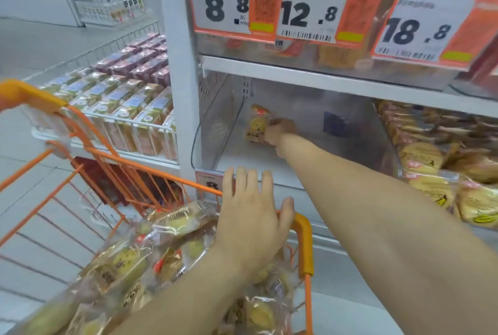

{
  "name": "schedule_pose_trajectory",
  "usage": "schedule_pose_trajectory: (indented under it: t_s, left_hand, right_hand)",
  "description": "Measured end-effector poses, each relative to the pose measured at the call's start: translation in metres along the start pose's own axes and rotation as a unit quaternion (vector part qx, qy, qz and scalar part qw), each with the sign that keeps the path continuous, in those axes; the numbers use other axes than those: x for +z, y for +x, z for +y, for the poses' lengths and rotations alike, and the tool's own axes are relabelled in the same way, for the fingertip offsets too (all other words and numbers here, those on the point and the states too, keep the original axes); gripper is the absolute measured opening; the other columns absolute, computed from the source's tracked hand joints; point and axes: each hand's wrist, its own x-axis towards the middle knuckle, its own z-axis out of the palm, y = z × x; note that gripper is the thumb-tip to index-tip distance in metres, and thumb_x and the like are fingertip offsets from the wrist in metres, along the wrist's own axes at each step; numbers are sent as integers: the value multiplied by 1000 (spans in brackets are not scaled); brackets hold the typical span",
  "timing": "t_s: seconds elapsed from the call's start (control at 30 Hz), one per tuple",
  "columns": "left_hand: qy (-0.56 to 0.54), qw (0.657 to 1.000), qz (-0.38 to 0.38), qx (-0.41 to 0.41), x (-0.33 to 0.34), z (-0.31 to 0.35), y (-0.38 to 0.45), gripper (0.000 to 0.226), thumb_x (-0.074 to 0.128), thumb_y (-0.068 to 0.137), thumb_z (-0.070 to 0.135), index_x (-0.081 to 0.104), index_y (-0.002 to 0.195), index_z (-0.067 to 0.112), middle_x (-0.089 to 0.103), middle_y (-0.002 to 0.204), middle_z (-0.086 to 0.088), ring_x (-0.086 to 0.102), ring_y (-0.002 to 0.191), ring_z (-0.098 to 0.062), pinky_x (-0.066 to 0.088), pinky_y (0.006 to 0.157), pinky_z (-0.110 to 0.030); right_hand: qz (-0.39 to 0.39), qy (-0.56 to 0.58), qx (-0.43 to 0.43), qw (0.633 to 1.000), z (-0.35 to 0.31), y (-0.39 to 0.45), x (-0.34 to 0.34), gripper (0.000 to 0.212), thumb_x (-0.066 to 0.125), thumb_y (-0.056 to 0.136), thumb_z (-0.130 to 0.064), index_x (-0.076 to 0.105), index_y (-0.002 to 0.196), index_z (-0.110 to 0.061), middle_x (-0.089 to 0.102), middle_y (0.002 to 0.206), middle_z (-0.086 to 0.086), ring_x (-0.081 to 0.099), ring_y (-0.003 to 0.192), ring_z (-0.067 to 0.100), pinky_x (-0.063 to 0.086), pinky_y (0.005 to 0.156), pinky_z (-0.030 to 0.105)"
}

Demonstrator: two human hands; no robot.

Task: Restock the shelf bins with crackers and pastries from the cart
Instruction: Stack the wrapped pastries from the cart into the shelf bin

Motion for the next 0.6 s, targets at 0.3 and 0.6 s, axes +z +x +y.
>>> schedule_pose_trajectory:
  t_s: [0.3,0.6]
  left_hand:
    - [10,996,86,-4,20,5,16,17,38,90,32,44,79,20,31,80,-3,40,79,-30,37,96,-57]
    - [22,997,68,-22,18,10,18,22,41,87,37,33,78,19,31,78,-3,25,77,-25,38,90,-56]
  right_hand:
    - [49,-29,-40,998,-3,27,26,41,73,89,-20,61,128,-11,65,129,7,62,116,24,46,84,20]
    - [33,29,-81,996,8,34,28,30,66,95,-43,72,106,-16,74,110,6,69,102,24,56,95,37]
